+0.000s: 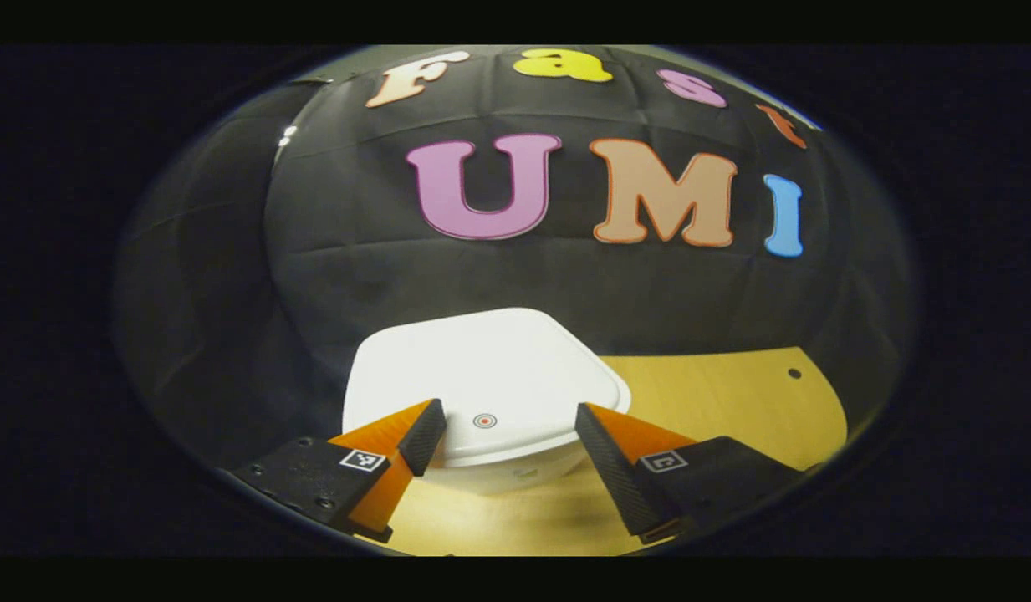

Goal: Press the lid of the desktop garbage bin to open it, pick up the crumpled paper on the desktop and throw it into the bin, then pick up the pop can on the desktop and drop it into the bin, and finally close the garbage bin lid.

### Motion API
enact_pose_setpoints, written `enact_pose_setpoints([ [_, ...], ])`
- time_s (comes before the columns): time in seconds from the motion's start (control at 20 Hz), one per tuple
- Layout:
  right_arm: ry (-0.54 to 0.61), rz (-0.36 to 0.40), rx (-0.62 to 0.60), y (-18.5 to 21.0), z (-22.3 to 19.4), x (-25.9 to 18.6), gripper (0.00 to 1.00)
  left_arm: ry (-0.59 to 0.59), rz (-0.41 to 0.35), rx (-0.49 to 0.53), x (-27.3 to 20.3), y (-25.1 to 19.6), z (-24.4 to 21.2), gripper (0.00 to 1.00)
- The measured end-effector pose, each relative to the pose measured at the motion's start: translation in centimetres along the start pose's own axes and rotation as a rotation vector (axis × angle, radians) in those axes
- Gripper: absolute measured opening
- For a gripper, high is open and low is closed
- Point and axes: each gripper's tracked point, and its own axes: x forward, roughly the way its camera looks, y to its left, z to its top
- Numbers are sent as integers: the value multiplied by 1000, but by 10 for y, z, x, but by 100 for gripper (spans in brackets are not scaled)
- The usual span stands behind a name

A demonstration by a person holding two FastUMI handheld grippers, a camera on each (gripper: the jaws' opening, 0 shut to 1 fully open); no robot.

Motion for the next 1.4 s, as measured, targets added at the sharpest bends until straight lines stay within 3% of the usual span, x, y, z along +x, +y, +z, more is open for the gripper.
enact_pose_setpoints([
  [0.1,33,-12,12,-4,-7,1,89,12,-9,-14,1,-5,1,96],
  [0.25,4,3,-6,2,-3,-4,88,38,-64,-6,4,-4,5,89],
  [0.35,25,15,-43,7,-7,2,88,40,-93,-252,6,2,21,89],
  [0.45,18,19,-49,6,-5,3,89,102,-69,-356,2,5,11,81],
  [0.5,13,24,-34,7,-2,5,89,102,-61,-310,-1,4,10,74],
  [0.6,12,23,-3,4,0,9,89,43,0,-74,7,9,6,69],
  [0.65,10,10,13,-3,0,9,84,-12,18,-72,12,11,8,68],
  [0.75,10,7,34,-7,6,5,88,-49,-23,-93,7,5,1,69],
  [0.8,-1,-10,37,-13,13,4,89,-166,-42,-31,13,6,22,71],
  [0.85,-1,-14,41,-16,17,4,89,-152,-36,9,25,4,21,69],
  [0.95,-43,-17,52,-18,39,-1,85,-102,-28,-39,23,6,21,68],
  [1.05,-95,-34,42,-23,55,-9,89,-66,-20,-27,23,6,19,67],
  [1.15,-109,-42,37,-25,60,-17,89,-102,1,-9,23,5,22,76],
  [1.2,-114,-54,29,-27,60,-20,84,-123,12,2,22,6,26,76],
  [1.25,-114,-64,21,-30,59,-25,89,-132,26,13,20,6,25,78],
  [1.4,-151,-64,22,-30,68,-42,89,-199,23,0,-4,1,31,91],
])
